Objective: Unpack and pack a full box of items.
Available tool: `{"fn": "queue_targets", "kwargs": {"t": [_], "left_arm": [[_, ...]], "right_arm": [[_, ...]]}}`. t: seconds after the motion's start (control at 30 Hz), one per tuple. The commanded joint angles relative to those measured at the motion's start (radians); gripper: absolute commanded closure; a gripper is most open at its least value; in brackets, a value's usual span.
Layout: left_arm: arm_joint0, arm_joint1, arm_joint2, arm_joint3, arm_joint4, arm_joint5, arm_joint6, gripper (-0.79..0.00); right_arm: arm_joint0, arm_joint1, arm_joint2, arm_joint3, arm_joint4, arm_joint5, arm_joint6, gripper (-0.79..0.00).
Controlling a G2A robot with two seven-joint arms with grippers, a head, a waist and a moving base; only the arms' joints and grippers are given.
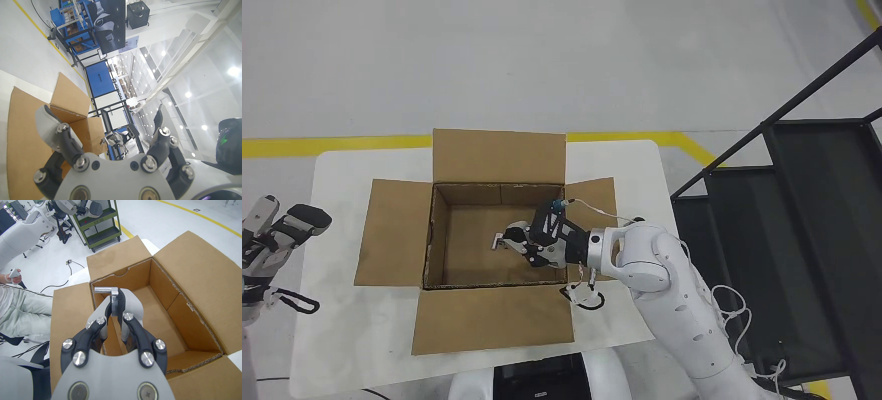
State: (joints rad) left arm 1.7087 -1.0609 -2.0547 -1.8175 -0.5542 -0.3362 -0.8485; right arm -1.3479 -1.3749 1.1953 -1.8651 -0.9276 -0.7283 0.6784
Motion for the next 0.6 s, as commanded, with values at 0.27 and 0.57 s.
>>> {"fn": "queue_targets", "kwargs": {"t": [0.27, 0.57], "left_arm": [[0.000, 0.000, 0.000, 0.000, 0.000, 0.000, 0.000, -0.785], [0.000, 0.000, 0.000, 0.000, 0.000, 0.000, 0.000, -0.785]], "right_arm": [[-0.044, 0.030, 0.080, -0.019, 0.124, -0.046, 0.005, 0.000], [-0.162, 0.089, 0.317, -0.155, 0.398, -0.152, 0.123, 0.000]]}}
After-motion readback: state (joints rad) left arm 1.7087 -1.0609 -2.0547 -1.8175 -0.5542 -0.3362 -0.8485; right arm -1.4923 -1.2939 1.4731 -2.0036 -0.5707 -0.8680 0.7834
